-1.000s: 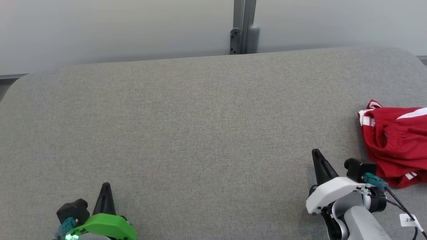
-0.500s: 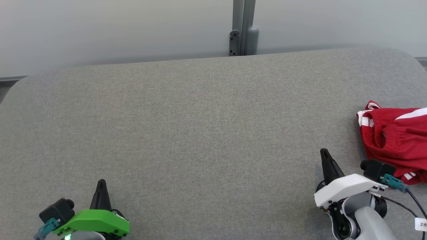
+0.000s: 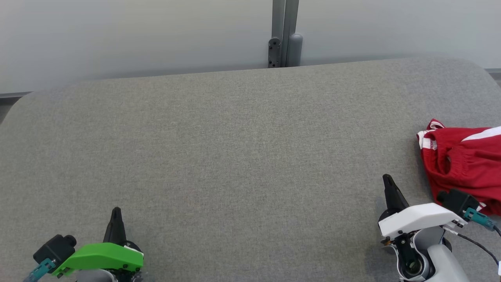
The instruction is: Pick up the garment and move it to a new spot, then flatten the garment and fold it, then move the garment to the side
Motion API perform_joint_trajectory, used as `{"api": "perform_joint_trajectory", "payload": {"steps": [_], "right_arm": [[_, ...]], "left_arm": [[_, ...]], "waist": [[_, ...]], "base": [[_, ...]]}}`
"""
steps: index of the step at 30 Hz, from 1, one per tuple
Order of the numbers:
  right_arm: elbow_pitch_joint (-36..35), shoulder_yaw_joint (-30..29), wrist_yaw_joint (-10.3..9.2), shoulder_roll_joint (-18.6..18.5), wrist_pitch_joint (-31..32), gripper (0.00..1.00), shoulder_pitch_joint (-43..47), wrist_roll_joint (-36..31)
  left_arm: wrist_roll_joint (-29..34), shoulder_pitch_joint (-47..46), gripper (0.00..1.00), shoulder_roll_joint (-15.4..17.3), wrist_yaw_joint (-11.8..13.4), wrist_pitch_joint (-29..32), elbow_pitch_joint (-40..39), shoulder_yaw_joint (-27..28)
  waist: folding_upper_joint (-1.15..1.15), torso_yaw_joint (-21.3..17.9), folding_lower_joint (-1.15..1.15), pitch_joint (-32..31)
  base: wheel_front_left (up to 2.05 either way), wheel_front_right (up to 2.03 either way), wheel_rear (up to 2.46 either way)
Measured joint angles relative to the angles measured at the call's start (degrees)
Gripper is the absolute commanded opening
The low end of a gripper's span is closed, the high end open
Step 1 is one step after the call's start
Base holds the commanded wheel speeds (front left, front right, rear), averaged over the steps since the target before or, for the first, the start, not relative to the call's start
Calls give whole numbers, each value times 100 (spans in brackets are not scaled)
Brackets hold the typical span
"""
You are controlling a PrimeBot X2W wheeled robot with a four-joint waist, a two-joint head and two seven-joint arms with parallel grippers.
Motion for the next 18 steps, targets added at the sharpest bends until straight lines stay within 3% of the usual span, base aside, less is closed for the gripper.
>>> {"api": "perform_joint_trajectory", "payload": {"steps": [18], "right_arm": [[-294,-180,-2,-5,330,0,103,1282]], "left_arm": [[-1205,-8,0,5,-119,333,-225,126]], "waist": [[0,-20,0,-53]], "base": [[0,0,0]]}}
